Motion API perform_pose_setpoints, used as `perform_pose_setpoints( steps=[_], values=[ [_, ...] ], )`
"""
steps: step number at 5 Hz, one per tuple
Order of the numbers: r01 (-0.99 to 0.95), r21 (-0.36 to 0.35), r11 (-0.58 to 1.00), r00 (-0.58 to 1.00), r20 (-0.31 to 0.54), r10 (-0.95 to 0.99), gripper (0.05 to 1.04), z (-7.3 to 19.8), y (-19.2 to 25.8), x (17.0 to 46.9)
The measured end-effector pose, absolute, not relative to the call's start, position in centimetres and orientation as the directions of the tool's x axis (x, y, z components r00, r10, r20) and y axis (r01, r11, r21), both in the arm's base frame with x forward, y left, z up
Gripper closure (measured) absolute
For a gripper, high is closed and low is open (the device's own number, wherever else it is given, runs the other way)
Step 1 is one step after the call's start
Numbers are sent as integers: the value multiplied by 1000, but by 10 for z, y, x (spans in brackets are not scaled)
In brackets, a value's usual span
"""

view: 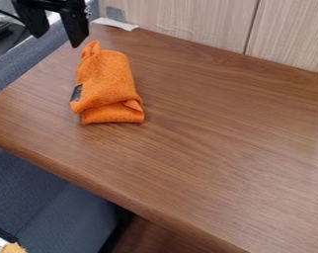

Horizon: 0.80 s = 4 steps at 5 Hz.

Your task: Move the cloth from left to right

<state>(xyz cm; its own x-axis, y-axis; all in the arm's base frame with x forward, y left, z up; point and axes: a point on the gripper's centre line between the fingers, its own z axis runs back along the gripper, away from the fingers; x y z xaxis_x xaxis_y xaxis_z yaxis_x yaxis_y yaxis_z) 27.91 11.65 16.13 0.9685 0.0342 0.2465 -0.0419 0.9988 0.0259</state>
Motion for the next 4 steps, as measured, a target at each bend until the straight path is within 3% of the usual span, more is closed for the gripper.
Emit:
perform_pose_setpoints(
  steps=[1, 4],
  values=[
    [-49, 15, 999, 975, 220, 44, 83, 152, 117, 279],
    [-100, 37, 994, 987, 129, 94, 83, 92, 113, 327]
  ],
)
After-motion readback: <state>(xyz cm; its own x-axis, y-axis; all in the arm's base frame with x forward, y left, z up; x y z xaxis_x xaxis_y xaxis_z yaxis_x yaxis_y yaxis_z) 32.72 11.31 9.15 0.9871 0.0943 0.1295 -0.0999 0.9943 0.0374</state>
